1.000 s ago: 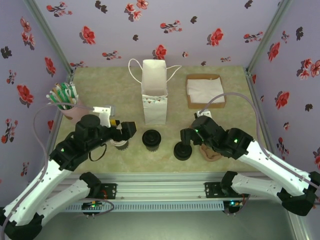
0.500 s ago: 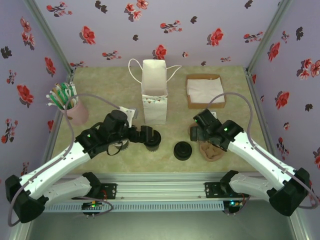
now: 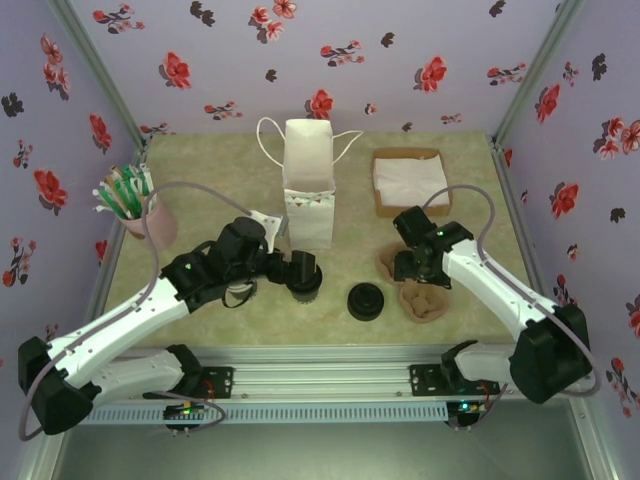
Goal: Pack the takeout coffee
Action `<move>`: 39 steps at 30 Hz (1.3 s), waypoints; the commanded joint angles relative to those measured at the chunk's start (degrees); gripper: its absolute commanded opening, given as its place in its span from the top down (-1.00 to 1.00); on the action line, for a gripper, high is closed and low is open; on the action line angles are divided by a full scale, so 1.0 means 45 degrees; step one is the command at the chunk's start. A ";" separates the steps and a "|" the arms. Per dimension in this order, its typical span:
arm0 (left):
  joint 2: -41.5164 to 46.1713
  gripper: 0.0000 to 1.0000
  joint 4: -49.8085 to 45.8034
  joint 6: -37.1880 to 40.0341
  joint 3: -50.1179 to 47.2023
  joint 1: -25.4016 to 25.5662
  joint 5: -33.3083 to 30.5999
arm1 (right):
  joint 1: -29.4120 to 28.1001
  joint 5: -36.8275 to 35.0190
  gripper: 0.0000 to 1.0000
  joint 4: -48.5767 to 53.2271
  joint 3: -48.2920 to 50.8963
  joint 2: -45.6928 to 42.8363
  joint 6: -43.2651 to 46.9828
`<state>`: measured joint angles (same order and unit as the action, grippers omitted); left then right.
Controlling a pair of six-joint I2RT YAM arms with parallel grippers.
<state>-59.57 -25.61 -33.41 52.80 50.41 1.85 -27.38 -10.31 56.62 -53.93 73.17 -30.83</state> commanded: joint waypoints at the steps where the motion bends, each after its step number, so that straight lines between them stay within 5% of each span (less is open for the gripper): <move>1: -0.0161 -0.98 0.0299 0.0389 0.0243 0.0128 -0.0252 | 0.0126 -0.0053 -0.52 0.0492 -0.0561 0.0593 0.0465; 9: -0.0409 -0.98 0.0411 0.0519 0.0260 0.0125 -0.0294 | 0.0107 0.2217 -0.38 -0.1034 -0.1173 0.0724 0.1029; 14: -0.0433 -0.98 0.0374 0.0575 0.0242 0.0135 -0.0310 | -0.0205 0.3538 -0.55 -0.1827 -0.1271 0.0957 0.1067; 24: -0.0414 -0.98 0.0302 0.0685 0.0240 0.0130 -0.0407 | -0.0630 0.2622 -0.57 -0.1999 -0.1778 0.2279 0.0889; 39: -0.0199 -0.98 0.0260 0.0822 0.0045 0.0124 -0.0615 | -0.0319 0.0117 -0.44 0.1307 -0.1711 0.1729 0.0765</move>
<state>-61.28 -24.86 -31.05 52.77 50.52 0.38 -29.56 -5.65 57.43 -61.21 82.41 -26.65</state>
